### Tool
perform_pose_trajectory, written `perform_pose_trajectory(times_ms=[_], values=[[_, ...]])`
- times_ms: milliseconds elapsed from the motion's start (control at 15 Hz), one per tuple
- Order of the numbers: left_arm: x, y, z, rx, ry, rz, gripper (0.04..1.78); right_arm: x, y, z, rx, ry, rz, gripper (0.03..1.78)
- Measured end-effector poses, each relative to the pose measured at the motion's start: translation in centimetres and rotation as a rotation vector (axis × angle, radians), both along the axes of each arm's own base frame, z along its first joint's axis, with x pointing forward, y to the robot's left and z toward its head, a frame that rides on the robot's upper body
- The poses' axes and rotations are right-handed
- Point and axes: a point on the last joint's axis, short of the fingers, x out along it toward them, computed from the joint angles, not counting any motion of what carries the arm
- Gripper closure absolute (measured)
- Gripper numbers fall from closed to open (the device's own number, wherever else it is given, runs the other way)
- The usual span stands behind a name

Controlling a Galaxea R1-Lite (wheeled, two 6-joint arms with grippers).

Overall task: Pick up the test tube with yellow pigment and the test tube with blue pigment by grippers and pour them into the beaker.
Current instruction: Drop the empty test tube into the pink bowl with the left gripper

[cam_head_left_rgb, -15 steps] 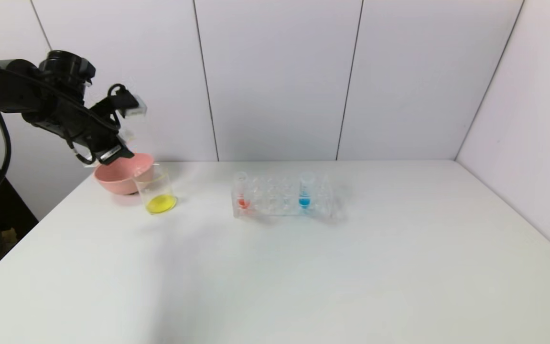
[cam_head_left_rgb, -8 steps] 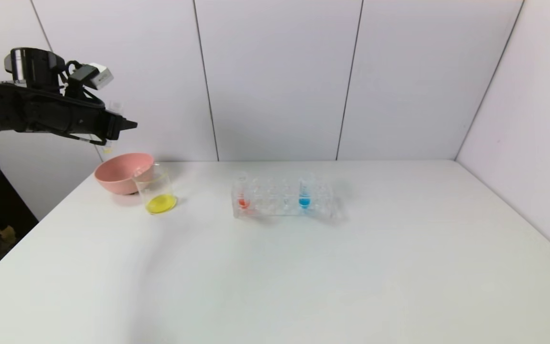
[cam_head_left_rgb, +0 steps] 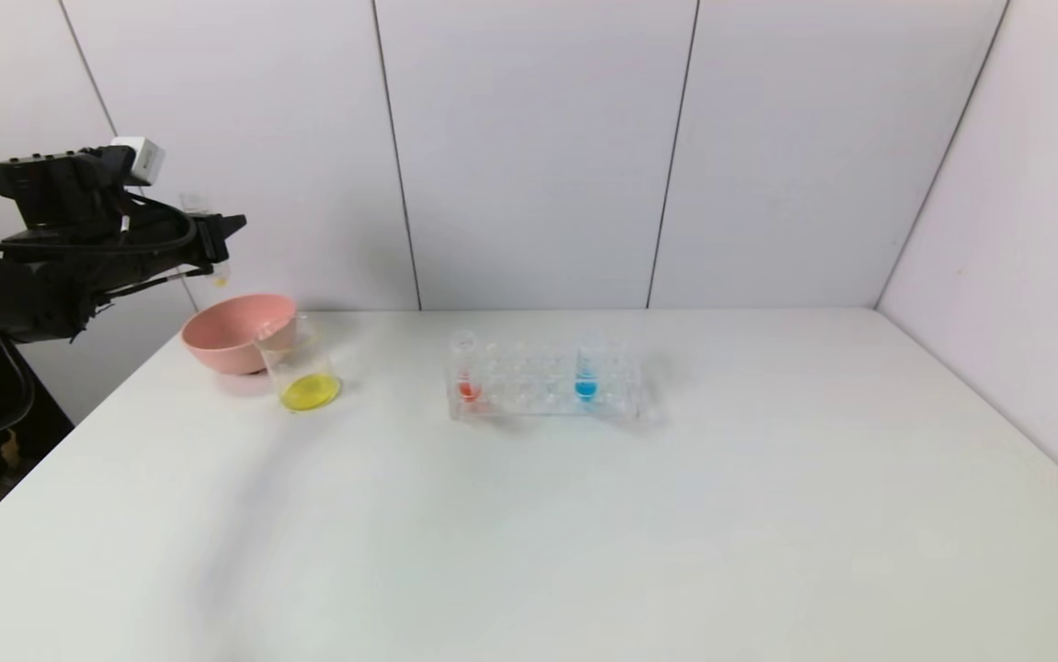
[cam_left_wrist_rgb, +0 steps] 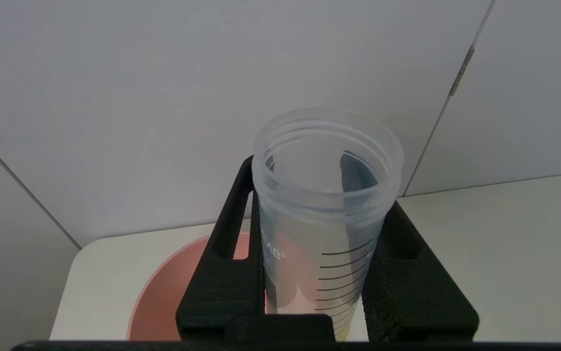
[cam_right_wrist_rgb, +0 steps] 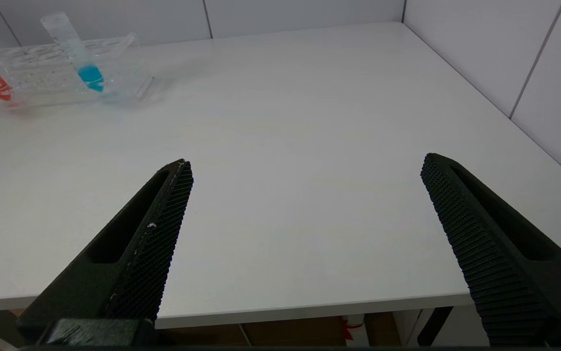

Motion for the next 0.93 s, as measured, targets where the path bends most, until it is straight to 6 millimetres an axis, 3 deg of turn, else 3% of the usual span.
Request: perform_pose_trajectory(times_ms=[933], values=[[2.4,2.8,-7.0,-0.038,0.073,0.041,1.25,0.0,0.0,0.0,0.000,0.000,0.000,0.10]])
